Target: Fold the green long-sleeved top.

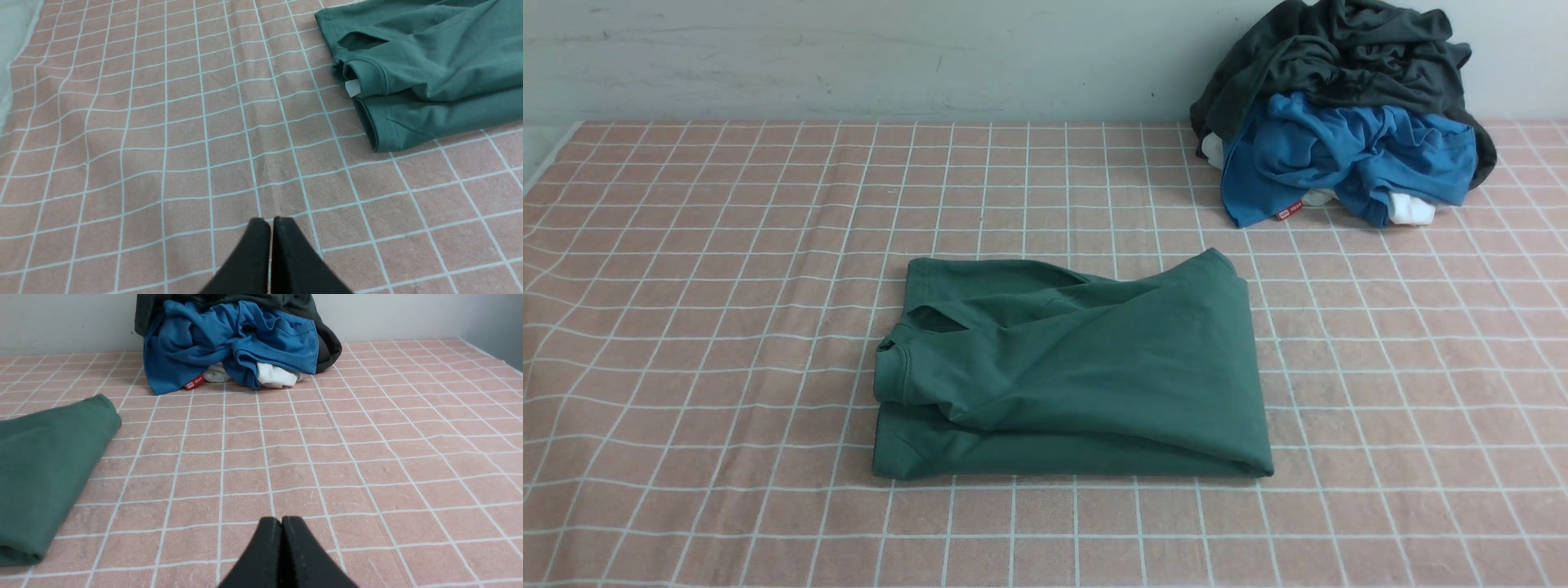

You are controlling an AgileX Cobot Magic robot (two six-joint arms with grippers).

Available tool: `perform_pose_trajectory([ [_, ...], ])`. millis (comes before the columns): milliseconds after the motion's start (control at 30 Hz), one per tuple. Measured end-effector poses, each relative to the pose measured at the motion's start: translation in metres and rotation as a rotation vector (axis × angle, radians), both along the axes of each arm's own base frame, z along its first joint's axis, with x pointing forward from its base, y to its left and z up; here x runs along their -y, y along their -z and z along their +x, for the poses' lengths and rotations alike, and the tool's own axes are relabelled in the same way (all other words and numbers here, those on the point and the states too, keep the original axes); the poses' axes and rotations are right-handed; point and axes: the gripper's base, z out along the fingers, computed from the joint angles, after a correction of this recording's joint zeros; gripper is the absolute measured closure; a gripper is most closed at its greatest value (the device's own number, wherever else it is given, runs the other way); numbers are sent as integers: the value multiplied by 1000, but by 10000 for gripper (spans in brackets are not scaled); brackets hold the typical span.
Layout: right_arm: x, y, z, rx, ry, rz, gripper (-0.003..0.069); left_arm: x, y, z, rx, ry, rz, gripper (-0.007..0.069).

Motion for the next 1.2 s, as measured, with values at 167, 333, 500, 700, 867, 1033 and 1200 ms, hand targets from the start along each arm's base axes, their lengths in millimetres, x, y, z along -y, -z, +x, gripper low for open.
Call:
perform_pose_trajectory([
  [167, 0, 0, 0, -2, -1, -1, 673, 0, 0, 0, 0, 0, 0, 627],
  [333, -1, 0, 0, -3, -15, -1, 673, 0, 0, 0, 0, 0, 0, 627],
  [500, -1, 0, 0, -3, -20, 2, 673, 0, 0, 0, 1, 0, 0, 627],
  [700, -1, 0, 0, -3, -20, 2, 673, 0, 0, 0, 1, 0, 0, 627],
  [867, -1, 0, 0, -3, -20, 2, 673, 0, 0, 0, 1, 0, 0, 627],
  [1033, -1, 0, 0, -3, -20, 2, 673, 0, 0, 0, 1, 0, 0, 627],
  [1200, -1, 0, 0, -3, -20, 2, 673, 0, 0, 0, 1, 0, 0, 627],
])
